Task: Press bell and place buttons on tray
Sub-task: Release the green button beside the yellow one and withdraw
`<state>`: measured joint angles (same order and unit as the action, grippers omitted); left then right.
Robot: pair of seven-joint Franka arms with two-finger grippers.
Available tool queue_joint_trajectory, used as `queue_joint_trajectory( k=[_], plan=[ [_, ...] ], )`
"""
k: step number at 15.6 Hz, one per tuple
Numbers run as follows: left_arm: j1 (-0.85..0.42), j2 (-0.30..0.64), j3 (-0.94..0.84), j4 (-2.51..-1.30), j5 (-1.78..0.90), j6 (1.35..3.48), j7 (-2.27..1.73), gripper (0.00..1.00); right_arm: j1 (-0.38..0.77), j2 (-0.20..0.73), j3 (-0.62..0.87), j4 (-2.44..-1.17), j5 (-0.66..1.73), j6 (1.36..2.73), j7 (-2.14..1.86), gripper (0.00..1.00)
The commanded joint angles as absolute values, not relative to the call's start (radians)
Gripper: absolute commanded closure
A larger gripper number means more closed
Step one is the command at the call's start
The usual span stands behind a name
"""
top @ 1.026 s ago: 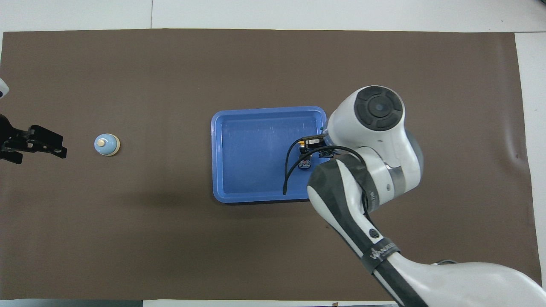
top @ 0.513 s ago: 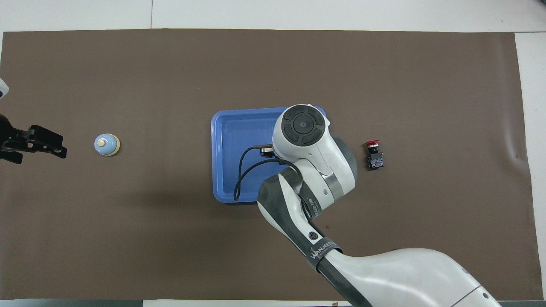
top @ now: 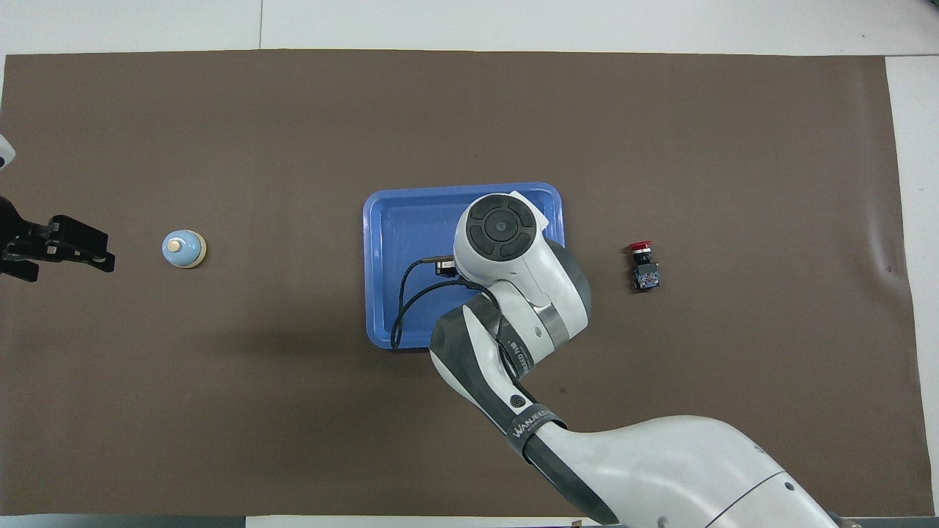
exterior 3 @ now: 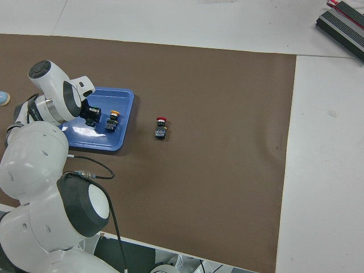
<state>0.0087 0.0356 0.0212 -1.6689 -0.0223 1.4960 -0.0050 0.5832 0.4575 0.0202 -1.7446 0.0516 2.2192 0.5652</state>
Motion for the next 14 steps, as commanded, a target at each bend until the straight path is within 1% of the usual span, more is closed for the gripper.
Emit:
queue_joint_trajectory(
  k=[1,3,5,6,8,9,10,14],
  plan=[
    [0.005,0.008,0.025,-1.697,-0.023,1.503,-0.002,0.0,0.588,0.454,0.017,-1.763,0.061,2.249,0.589,0.81],
    [0.005,0.008,0.025,-1.697,-0.021,1.503,-0.002,0.0,0.588,0.453,0.017,-1.772,0.061,2.258,0.589,0.79],
    [0.005,0.008,0.025,-1.697,-0.023,1.503,-0.002,0.0,0.588,0.449,0.017,-1.793,0.061,2.285,0.589,0.55],
    [0.005,0.008,0.025,-1.697,-0.023,1.503,-0.002,0.0,0.588,0.448,0.017,-1.804,0.061,2.298,0.589,0.44],
    [0.005,0.008,0.025,-1.697,-0.021,1.503,-0.002,0.0,0.588,0.448,0.017,-1.798,0.061,2.281,0.589,0.35],
    [0.005,0.008,0.025,-1.697,-0.021,1.503,-0.002,0.0,0.588,0.448,0.017,-1.783,0.06,2.252,0.591,0.23],
    [0.005,0.008,0.025,-1.697,-0.021,1.503,-0.002,0.0,0.588,0.448,0.017,-1.76,0.06,2.22,0.591,0.0],
    [0.005,0.008,0.025,-1.697,-0.021,1.503,-0.002,0.0,0.566,0.445,0.008,-1.655,0.043,2.082,0.569,0.0]
  ],
)
